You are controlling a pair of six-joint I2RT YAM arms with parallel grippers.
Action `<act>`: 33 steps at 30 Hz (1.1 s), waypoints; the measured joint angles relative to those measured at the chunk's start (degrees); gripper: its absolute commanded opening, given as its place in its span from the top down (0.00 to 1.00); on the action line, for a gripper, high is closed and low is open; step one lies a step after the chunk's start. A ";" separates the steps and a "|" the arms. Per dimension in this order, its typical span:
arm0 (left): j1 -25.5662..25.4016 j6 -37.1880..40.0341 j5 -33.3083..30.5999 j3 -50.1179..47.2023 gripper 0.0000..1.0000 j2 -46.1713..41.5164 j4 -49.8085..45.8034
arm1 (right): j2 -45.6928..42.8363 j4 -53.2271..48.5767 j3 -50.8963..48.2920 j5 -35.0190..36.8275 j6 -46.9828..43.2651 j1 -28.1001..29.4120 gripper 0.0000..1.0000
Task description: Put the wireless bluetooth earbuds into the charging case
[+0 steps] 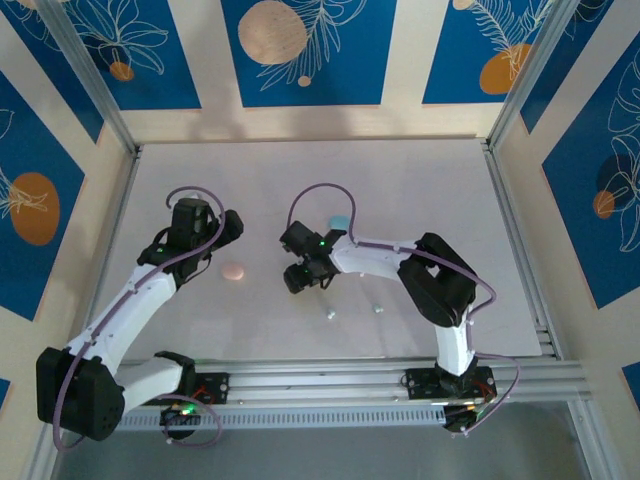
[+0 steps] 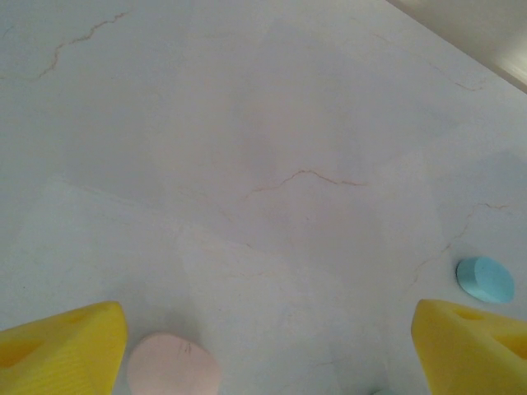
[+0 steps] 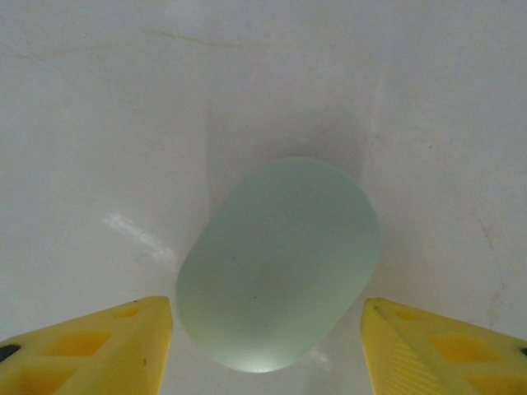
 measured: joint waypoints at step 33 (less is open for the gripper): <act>-0.46 3.43 28.26 -1.55 0.17 5.46 16.46 | -21.33 12.48 -15.61 -8.74 -17.31 -5.75 0.64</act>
